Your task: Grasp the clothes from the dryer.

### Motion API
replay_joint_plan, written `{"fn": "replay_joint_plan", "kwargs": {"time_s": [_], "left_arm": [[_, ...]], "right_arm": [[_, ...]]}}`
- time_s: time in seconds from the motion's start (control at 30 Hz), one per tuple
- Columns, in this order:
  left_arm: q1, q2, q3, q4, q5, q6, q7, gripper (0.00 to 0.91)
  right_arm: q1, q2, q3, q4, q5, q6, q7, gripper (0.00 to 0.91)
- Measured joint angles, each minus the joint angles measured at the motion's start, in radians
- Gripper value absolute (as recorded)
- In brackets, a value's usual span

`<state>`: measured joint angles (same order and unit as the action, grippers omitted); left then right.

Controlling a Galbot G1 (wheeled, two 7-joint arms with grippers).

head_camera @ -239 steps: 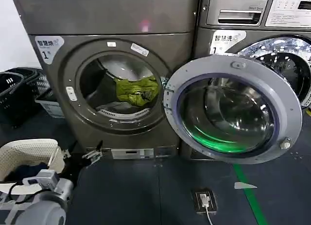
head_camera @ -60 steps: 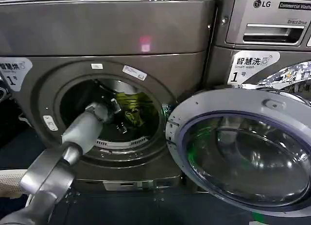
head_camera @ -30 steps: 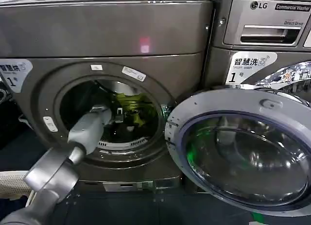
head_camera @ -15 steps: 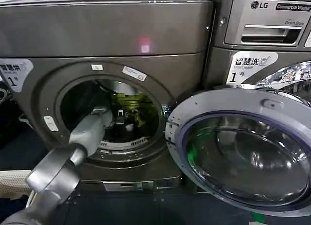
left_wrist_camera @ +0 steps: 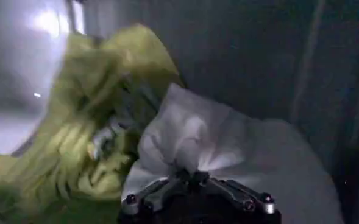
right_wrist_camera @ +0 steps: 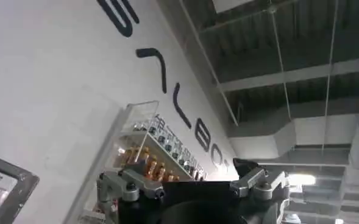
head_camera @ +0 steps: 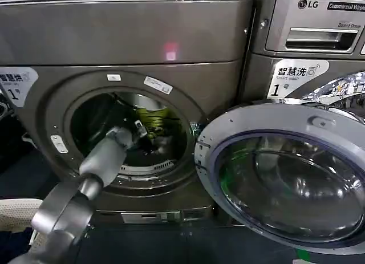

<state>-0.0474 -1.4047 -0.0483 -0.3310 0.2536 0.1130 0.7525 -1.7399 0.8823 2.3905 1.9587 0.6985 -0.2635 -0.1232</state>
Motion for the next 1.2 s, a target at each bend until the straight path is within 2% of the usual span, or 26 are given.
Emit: {"fn": "replay_joint_plan", "kwargs": {"time_s": [0.27, 0.57, 0.9, 1.2], "left_arm": [[0.034, -0.015, -0.192, -0.045, -0.265, 0.003, -0.136, 0.0], [0.084, -0.04, -0.349, -0.119, -0.422, -0.083, -0.373, 0.0], [0.211, -0.075, -0.421, -0.32, -0.447, -0.175, -0.632, 0.0], [0.351, -0.092, -0.437, -0.489, -0.415, -0.192, -0.745, 0.0]], "right_arm": [[0.003, -0.007, -0.005, -0.002, -0.003, 0.003, 0.0, 0.907], [0.005, -0.013, -0.005, -0.003, -0.002, 0.009, 0.002, 0.907], [-0.002, -0.01, 0.002, 0.001, 0.01, 0.031, 0.009, 0.907], [-0.012, -0.013, 0.024, -0.008, 0.019, 0.059, 0.025, 0.907]]}}
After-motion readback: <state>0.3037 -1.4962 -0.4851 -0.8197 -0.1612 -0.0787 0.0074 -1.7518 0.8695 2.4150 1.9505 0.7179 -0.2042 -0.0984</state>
